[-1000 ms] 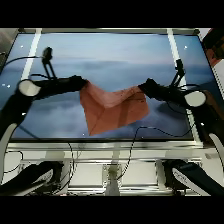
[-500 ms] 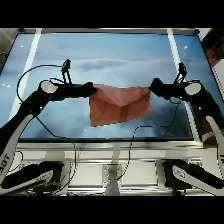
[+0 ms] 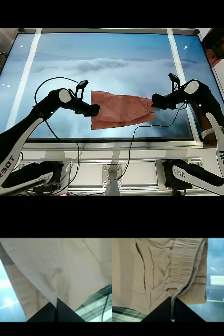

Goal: Fold the clothes and pants, and hang the long-sleeved shirts on hangers.

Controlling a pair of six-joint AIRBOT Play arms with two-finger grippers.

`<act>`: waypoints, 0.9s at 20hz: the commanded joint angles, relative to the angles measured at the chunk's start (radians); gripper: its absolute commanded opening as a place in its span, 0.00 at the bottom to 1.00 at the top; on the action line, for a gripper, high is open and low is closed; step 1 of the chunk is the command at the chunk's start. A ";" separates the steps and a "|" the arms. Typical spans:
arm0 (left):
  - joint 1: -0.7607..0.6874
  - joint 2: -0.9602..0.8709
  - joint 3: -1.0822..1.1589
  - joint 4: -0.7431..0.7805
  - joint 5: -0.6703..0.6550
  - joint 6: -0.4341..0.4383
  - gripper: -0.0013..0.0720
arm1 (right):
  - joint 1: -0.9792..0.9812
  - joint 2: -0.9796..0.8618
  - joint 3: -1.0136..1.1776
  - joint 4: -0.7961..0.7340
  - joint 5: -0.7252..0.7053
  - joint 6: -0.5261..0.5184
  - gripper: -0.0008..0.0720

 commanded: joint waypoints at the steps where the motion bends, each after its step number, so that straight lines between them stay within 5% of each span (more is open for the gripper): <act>1: -0.012 -0.008 -0.004 0.036 -0.036 -0.028 0.06 | 0.013 -0.003 0.002 -0.036 0.050 -0.001 0.12; 2: -0.012 -0.008 -0.004 0.036 -0.048 -0.028 0.16 | 0.013 -0.003 0.002 -0.043 0.050 -0.001 0.39; 3: -0.012 -0.008 -0.004 0.037 -0.065 -0.028 0.53 | 0.013 -0.003 0.002 -0.054 0.050 -0.001 0.76; 4: -0.011 -0.008 -0.004 0.036 -0.085 -0.029 0.89 | 0.013 -0.003 0.002 -0.061 0.050 -0.001 0.96; 9: -0.003 -0.007 -0.002 0.041 -0.135 -0.028 0.90 | 0.012 -0.002 0.032 -0.255 0.008 -0.001 0.93; 10: 0.009 -0.006 -0.002 0.045 -0.134 -0.028 0.81 | 0.012 -0.002 0.052 -0.330 -0.019 0.000 0.83; 11: 0.024 -0.003 -0.002 0.049 -0.134 -0.028 0.72 | 0.006 -0.002 0.080 -0.399 -0.035 -0.001 0.54; 13: 0.065 0.018 -0.002 0.055 -0.132 -0.028 0.71 | -0.031 -0.002 0.146 -0.471 -0.069 -0.001 0.04; 15: 0.116 0.064 -0.002 0.079 -0.109 -0.027 0.53 | -0.095 -0.002 0.196 -0.460 -0.098 -0.056 0.04; 18: 0.195 0.146 -0.002 0.084 -0.080 -0.026 0.51 | -0.243 -0.009 0.189 -0.247 -0.051 -0.277 0.04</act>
